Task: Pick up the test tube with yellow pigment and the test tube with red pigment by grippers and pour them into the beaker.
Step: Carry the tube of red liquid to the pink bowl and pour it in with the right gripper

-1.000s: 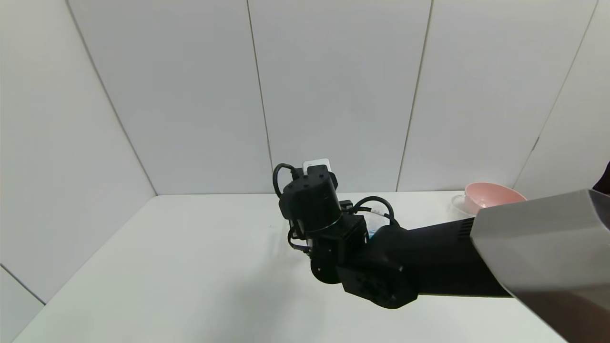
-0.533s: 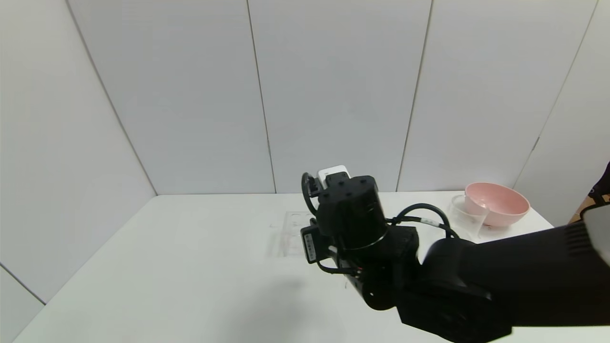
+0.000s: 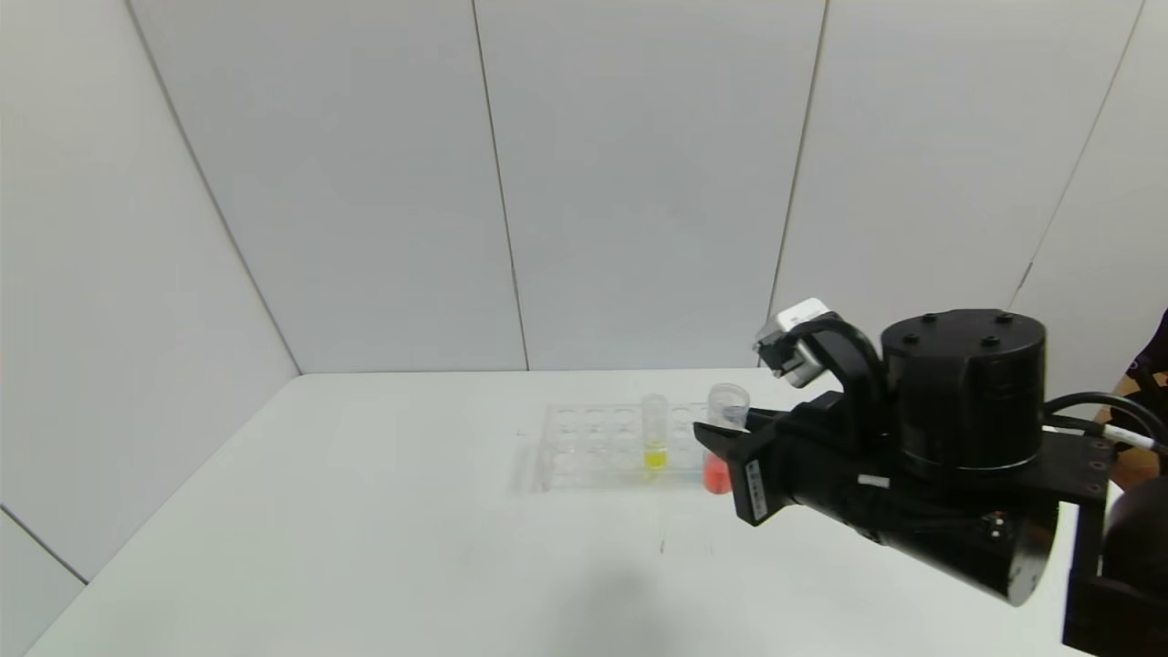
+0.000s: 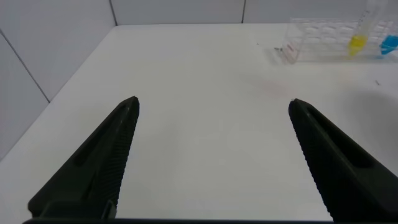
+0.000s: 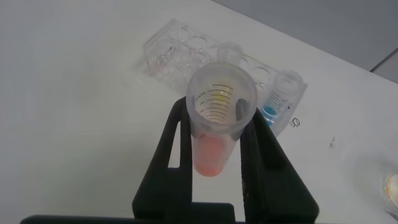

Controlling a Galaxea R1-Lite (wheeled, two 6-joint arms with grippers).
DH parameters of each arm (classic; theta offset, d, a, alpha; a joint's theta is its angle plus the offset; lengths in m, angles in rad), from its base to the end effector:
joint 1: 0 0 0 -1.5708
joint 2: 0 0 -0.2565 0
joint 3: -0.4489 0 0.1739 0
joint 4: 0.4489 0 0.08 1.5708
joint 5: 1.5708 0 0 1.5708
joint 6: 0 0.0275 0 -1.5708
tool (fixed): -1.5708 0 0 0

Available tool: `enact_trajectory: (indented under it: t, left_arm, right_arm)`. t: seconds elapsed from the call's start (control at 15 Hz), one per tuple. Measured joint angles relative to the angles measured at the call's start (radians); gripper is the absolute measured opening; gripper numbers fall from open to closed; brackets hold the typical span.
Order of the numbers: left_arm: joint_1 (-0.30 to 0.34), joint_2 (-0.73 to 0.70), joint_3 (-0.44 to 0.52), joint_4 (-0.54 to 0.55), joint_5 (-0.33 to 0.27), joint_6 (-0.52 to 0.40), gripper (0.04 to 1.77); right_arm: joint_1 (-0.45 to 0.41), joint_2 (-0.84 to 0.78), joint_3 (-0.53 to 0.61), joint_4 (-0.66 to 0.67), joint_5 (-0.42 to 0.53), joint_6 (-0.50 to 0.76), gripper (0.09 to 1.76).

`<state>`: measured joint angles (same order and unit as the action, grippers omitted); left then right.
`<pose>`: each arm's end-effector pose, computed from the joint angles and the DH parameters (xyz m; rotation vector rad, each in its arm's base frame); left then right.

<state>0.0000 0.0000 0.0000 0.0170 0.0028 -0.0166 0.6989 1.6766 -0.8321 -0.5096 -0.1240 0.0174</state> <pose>0.0077 0.0001 0.0736 -0.0166 0.0170 0.0029 0.2233 0.1833 0.1528 -0.1190 0.3161 0.5666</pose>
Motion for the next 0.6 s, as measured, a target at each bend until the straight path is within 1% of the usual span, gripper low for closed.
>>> enact_trajectory:
  t: [0.13,0.33,0.47,0.6]
  left_arm:
    - [0.0,0.0,0.0,0.0,0.0,0.0,1.72]
    - [0.0,0.0,0.0,0.0,0.0,0.0,1.72]
    - [0.0,0.0,0.0,0.0,0.0,0.0,1.72]
    - [0.0,0.0,0.0,0.0,0.0,0.0,1.72]
  right_arm:
    - [-0.102,-0.051,0.055,0.007,0.141,-0.044,0.5]
    - [-0.295,-0.1,0.105,0.011,0.345,-0.136,0.5]
    - [-0.438,-0.106,0.11,0.011,0.476,-0.205,0.5]
    - [-0.576,-0.088,0.087,0.024,0.599,-0.286,0.5]
